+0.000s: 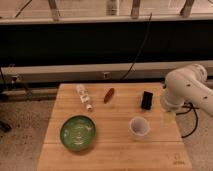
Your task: Pick up the ceramic bowl
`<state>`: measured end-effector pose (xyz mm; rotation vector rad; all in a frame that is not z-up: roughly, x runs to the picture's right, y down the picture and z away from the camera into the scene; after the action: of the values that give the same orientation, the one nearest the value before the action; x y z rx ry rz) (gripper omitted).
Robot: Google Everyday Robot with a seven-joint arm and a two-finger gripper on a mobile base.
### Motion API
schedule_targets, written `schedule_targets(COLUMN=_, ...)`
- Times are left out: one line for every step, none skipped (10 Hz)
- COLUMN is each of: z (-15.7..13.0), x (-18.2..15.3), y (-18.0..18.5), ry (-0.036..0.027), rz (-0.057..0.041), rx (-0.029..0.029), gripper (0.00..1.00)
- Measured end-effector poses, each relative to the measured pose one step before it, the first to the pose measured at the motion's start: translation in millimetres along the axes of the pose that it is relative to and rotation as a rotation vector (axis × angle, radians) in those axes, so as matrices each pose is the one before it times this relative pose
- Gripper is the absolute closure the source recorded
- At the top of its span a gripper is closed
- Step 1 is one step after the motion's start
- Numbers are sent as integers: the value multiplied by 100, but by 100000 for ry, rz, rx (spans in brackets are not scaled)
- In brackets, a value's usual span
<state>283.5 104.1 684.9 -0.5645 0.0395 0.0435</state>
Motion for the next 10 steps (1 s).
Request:
schedule_targets(z=4, x=4, y=1, ry=3, rz=2, rx=-5, gripper=20)
schedule_targets(z=-5, x=-5, y=-6, ry=-4, rz=-5, rx=16, gripper=20)
schedule_targets(z=3, x=7, y=3, ry=3, rz=12, rx=-11, gripper=20)
schedule_targets(z=0, x=-4, y=1, ry=-1, rz=-10, rx=-2, gripper=20)
schedule_targets(z=51, x=-101, y=66, ry=175, rz=-297, rx=-66, gripper=20)
schedule_targets(z=-5, x=-504, y=46, ry=942, rz=-1723, rx=434, gripper=20)
schedule_targets(z=58, x=-1278, y=79, ry=770, rz=-2429, rx=146, gripper=20)
schedule_targets(z=5, x=-1276, y=-9, ry=665, rz=-1909, rx=277, gripper=20)
schedule_targets(z=-33, x=-2332, y=-103, ry=1039, rz=-3403, rx=470, gripper=20)
schedule_targets(z=-47, x=-751, y=-3, ry=739, rz=-1788, rx=195, gripper=20)
